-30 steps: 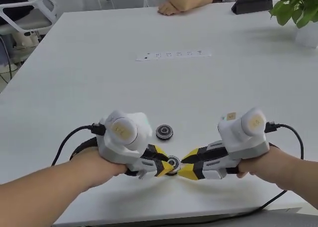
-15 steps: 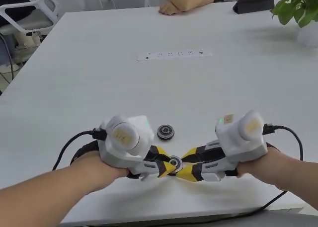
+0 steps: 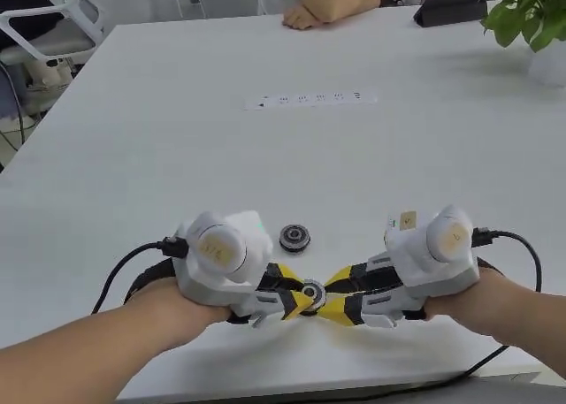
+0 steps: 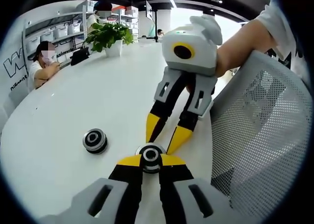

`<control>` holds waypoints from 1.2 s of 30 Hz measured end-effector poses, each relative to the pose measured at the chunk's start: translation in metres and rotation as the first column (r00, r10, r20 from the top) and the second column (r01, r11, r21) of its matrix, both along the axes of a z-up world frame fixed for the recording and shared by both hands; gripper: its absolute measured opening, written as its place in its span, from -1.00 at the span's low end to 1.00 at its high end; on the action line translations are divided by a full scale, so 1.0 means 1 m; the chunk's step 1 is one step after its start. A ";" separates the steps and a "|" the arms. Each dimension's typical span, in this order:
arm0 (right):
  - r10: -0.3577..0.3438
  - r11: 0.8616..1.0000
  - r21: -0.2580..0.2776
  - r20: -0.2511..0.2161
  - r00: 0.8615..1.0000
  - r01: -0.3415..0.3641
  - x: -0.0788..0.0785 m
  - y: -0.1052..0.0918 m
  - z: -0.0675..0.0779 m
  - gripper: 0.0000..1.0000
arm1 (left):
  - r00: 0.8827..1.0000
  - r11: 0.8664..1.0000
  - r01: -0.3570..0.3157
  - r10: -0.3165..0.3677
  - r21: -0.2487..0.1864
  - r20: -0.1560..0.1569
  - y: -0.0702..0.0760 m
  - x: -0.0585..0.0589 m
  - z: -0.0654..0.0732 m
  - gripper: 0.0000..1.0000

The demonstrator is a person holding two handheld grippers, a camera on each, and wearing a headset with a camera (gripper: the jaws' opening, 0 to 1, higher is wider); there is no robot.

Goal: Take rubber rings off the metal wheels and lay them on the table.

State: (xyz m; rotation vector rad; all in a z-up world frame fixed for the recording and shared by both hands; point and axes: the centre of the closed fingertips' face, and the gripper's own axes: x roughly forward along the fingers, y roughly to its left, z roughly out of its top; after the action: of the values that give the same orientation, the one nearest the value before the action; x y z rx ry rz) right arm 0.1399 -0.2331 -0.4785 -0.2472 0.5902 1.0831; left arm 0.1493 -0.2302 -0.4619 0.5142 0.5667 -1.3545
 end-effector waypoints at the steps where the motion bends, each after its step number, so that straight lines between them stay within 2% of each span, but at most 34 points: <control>1: 0.001 1.000 -0.005 0.001 1.000 -0.001 0.000 -0.001 0.000 -0.72 | 1.000 1.000 -0.002 0.002 -0.001 0.000 0.000 0.000 0.000 -0.87; 9: -0.014 1.000 -0.012 -0.013 1.000 0.014 0.000 -0.004 -0.001 -0.89 | 1.000 1.000 -0.015 0.015 -0.004 0.006 -0.001 0.000 0.000 -0.87; 16: -0.059 0.998 -0.003 -0.055 0.997 0.059 0.002 -0.005 -0.002 -1.00 | 1.000 1.000 -0.018 0.018 -0.002 0.017 -0.001 0.000 0.000 -0.87; 20: -0.122 0.991 0.037 -0.132 0.984 0.128 0.003 -0.007 -0.003 -1.00 | 1.000 1.000 -0.017 0.017 -0.004 0.026 -0.001 -0.001 0.000 -0.87; 28: -0.157 0.983 0.069 -0.184 0.970 0.173 0.004 -0.009 -0.003 -1.00 | 0.999 1.000 -0.022 0.022 -0.008 0.031 -0.001 -0.002 0.000 -0.87; 32: -0.181 0.974 0.094 -0.217 0.959 0.205 0.005 -0.011 -0.002 -1.00 | 0.999 1.000 -0.024 0.024 -0.010 0.029 -0.001 -0.001 0.000 -0.87; 35: -0.207 0.964 0.121 -0.227 0.952 0.238 0.008 -0.013 0.001 -1.00 | 0.999 1.000 -0.024 0.025 -0.011 0.028 -0.001 -0.002 0.000 -0.87; 36: -0.223 0.953 0.150 -0.245 0.944 0.264 0.010 -0.013 0.004 -1.00 | 0.999 1.000 -0.024 0.025 -0.012 0.028 -0.001 -0.002 0.000 -0.87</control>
State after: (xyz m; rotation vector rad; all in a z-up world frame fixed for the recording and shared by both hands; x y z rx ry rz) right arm 0.1498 -0.2463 -0.4742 0.1084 0.7007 0.9211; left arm 0.1477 -0.2312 -0.4621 0.5148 0.5400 -1.3247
